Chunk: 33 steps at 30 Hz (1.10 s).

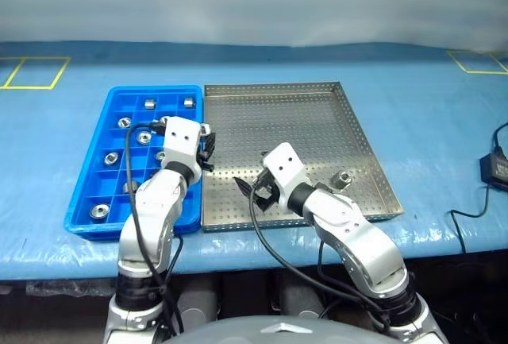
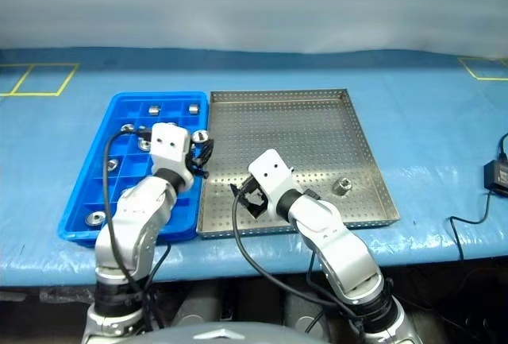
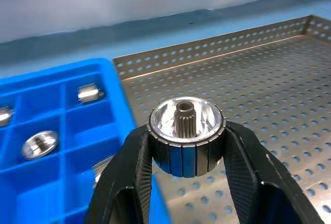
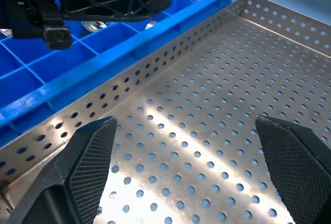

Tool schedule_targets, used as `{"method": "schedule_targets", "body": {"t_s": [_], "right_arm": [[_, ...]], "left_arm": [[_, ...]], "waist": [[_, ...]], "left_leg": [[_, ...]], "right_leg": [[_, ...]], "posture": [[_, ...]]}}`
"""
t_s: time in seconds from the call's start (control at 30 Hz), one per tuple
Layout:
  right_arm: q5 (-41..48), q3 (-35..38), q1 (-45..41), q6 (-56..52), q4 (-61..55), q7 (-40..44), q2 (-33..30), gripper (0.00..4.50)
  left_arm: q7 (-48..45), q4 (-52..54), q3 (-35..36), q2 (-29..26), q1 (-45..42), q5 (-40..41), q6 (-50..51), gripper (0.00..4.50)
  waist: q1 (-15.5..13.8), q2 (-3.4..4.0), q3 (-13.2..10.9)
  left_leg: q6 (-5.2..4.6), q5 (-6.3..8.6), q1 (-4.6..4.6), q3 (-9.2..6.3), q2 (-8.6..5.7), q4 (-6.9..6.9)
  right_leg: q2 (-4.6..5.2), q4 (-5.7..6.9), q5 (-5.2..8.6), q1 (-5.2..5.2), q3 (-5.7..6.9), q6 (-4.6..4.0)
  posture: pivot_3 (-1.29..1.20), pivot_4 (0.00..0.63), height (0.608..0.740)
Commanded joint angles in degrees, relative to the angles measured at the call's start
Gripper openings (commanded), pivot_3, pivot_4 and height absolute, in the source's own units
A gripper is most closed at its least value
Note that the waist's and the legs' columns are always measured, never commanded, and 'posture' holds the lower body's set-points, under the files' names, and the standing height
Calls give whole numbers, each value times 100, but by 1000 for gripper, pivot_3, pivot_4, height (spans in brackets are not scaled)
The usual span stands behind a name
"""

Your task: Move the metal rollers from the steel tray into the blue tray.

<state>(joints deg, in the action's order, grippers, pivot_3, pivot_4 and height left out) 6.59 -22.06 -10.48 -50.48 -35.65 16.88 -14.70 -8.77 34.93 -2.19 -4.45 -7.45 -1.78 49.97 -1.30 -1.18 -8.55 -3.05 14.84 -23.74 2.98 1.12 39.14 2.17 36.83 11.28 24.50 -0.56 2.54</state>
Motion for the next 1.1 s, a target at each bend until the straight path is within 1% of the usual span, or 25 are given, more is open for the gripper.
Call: {"method": "schedule_targets", "body": {"t_s": [0.03,0.17,0.3,0.67,0.73,0.77,0.87,0.93,0.97,1.1], "right_arm": [[57,-68,-82,177,12,124,26,4500],[71,-110,-115,222,76,180,43,4500],[66,-66,-84,198,46,183,34,4500],[46,141,250,88,-215,0,-57,4500],[40,172,279,71,-257,-29,-80,4500],[38,185,289,60,-275,-45,-87,4500],[33,252,329,-11,-363,-102,-113,4500],[47,329,376,-69,-446,-146,-124,4500],[50,389,418,-104,-505,-173,-134,4500],[43,672,654,-263,-765,-279,-218,4500]], "left_arm": [[141,665,35,-81,196,-40,324,1662],[225,766,58,-276,394,-94,504,1662],[296,601,-69,-428,396,-145,771,1662],[318,603,-246,-481,520,-4,1556,1662],[219,650,-229,-453,421,127,1550,2395],[179,665,-223,-446,368,182,1559,2629],[70,690,-258,-442,79,303,1520,3693],[14,649,-322,-476,-147,322,1442,4322],[-36,578,-355,-469,-306,355,1362,4447],[-410,-44,-622,-367,-964,626,894,4447]], "waist": [[-71,0,0],[-128,0,0],[-137,0,0],[-81,1,0],[-72,1,0],[-79,1,0],[-110,1,0],[-132,1,0],[-136,1,0],[-42,0,1]], "left_leg": [[0,0,0,0,0,1],[4,-3,3,-1,2,2],[5,-7,2,-5,2,2],[5,-6,2,-4,4,-2],[6,-6,4,-3,5,-1],[7,-7,4,-3,5,-1],[8,-8,2,-7,3,1],[5,-9,-3,-14,-7,2],[1,-9,0,-20,-16,2],[-14,-8,-11,-18,-39,4]], "right_leg": [[0,0,2,0,1,-4],[-1,1,9,-1,5,-1],[-1,2,10,-2,9,0],[1,2,14,2,9,-8],[2,3,16,2,11,-8],[3,3,16,2,11,-8],[7,3,16,2,18,-8],[19,0,15,3,26,-8],[25,-2,15,5,32,-9],[50,-7,6,-5,36,-7]], "posture": [[174,150,740],[182,150,740],[164,150,740],[95,150,740],[76,150,740],[76,150,740],[56,150,740],[31,150,740],[31,150,740],[-28,150,740]]}}
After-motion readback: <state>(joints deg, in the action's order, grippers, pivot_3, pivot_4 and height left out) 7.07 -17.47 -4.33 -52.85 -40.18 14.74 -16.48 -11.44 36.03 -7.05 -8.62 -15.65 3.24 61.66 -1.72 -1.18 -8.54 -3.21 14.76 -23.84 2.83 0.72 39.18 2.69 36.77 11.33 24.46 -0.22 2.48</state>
